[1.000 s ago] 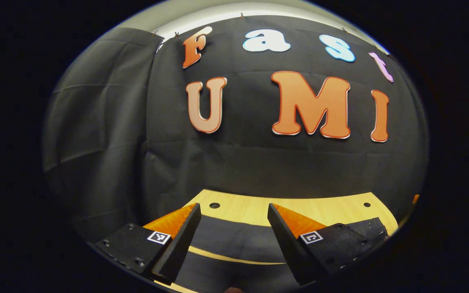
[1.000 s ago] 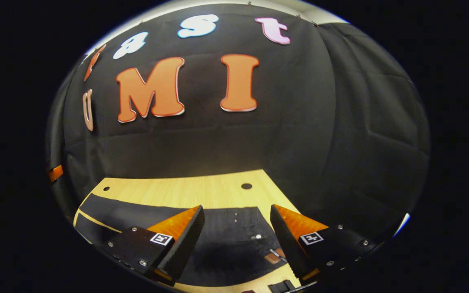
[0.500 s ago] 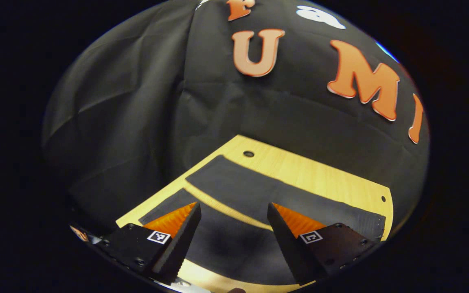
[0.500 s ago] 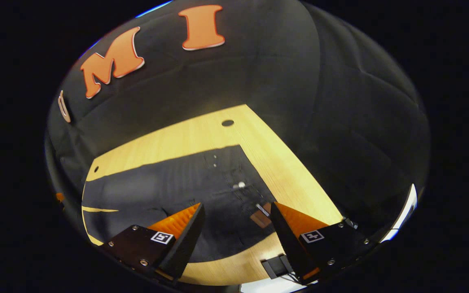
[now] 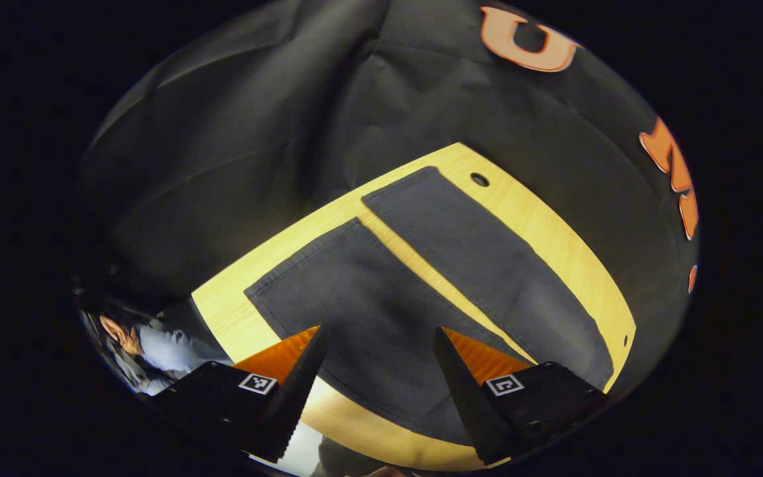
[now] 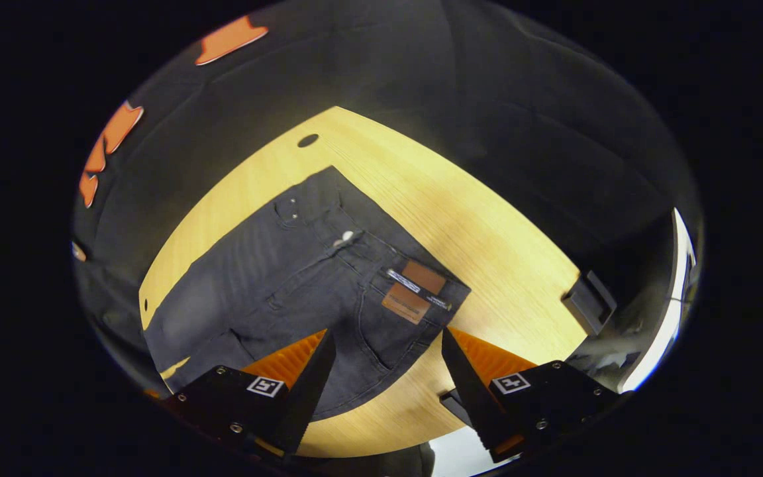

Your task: Grasp the waist and the cuffs of the jeans and fold them to make the two legs overlap; first hold the waist and fold one-third of the jeans toward the cuffs, then hold the cuffs and fold the remaining one-third in the same direction to finish folding.

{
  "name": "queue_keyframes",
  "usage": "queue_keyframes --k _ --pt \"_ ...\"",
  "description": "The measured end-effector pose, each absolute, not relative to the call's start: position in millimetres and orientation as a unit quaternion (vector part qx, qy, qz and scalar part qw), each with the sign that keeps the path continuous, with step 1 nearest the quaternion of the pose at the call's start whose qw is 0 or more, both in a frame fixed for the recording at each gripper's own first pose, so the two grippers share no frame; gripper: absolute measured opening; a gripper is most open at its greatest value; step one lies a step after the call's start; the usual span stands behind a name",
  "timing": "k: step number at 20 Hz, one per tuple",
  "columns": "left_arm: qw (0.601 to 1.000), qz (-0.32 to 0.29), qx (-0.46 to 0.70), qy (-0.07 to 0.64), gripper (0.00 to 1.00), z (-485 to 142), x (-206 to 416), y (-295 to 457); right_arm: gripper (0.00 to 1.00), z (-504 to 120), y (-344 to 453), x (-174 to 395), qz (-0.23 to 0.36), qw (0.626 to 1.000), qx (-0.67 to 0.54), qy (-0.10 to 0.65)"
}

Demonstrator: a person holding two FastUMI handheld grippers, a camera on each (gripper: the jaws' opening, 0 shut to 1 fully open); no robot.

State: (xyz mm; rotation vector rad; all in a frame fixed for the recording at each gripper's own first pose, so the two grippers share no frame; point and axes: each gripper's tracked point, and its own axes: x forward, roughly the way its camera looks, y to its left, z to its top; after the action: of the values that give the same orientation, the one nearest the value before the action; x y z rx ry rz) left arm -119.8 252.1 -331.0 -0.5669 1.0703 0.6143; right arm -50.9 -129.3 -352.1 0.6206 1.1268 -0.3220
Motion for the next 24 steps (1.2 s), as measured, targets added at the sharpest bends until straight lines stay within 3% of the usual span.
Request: queue_keyframes --k 8,13,17,24 --pt "0.676 0.326 -0.373 0.546 0.99 -380.8 -168.4 283.9 0.99 -399.3 -122.5 -61.2 -0.195 0.716 0.357 0.568" --pt "0.625 0.348 -0.414 0.563 0.99 -398.1 -190.6 298.9 0.99 -403.7 -125.1 -48.2 -0.209 0.712 0.361 0.565" --pt "0.608 0.364 -0.428 0.561 0.99 -411.4 -194.7 323.0 0.98 -405.4 -124.9 -48.1 -0.212 0.71 0.336 0.582" --pt "0.563 0.419 -0.387 0.597 0.94 -436.2 -194.3 352.1 0.93 -411.6 -126.8 -47.2 -0.244 0.69 0.296 0.614"
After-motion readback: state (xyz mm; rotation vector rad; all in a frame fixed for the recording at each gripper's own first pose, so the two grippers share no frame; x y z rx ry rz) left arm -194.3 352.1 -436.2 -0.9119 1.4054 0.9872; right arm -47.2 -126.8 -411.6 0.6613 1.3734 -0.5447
